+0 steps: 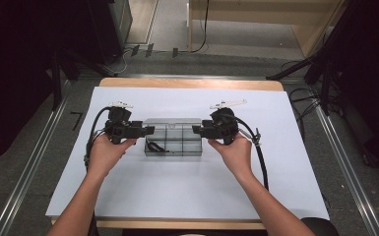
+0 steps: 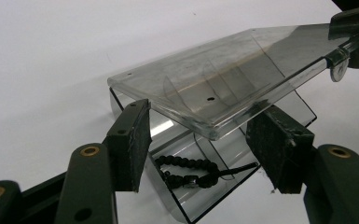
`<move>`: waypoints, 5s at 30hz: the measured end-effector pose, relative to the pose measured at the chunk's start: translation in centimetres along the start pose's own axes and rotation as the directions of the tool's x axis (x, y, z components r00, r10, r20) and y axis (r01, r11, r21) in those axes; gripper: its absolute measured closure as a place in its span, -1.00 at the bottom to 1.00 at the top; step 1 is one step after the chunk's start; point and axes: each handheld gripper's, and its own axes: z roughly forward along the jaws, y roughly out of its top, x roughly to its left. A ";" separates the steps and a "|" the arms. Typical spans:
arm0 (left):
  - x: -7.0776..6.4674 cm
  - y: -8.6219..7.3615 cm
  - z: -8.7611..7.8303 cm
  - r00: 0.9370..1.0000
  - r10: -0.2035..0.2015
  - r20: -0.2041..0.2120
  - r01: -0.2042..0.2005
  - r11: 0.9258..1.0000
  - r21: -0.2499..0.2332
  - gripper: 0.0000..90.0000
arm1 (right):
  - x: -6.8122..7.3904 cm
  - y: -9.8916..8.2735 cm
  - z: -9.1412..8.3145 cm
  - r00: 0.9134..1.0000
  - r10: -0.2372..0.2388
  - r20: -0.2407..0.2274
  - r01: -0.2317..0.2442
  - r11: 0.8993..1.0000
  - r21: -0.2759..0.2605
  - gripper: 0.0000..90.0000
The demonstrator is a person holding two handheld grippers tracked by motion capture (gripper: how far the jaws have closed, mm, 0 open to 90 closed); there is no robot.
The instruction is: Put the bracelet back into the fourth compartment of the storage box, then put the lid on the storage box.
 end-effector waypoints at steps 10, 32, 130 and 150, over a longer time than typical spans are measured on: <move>-0.2 -0.8 0.1 1.000 0.001 0.001 -0.001 1.000 -0.002 -0.09 | 0.2 -0.8 0.0 1.000 -0.010 0.004 0.010 1.000 0.006 0.14; -0.1 -2.3 0.6 1.000 0.014 0.011 -0.014 1.000 0.009 -0.10 | 0.2 -2.2 0.4 1.000 -0.005 -0.004 0.006 0.999 0.034 0.13; 0.4 -6.0 3.2 0.994 0.103 0.025 -0.105 0.993 0.059 -0.20 | -0.4 -6.3 2.6 0.999 -0.037 -0.030 0.040 0.995 0.096 0.12; 0.4 -6.5 3.6 0.994 0.104 0.041 -0.107 0.992 0.070 -0.26 | -0.2 -6.6 2.9 0.998 -0.057 -0.021 0.060 0.991 0.117 0.07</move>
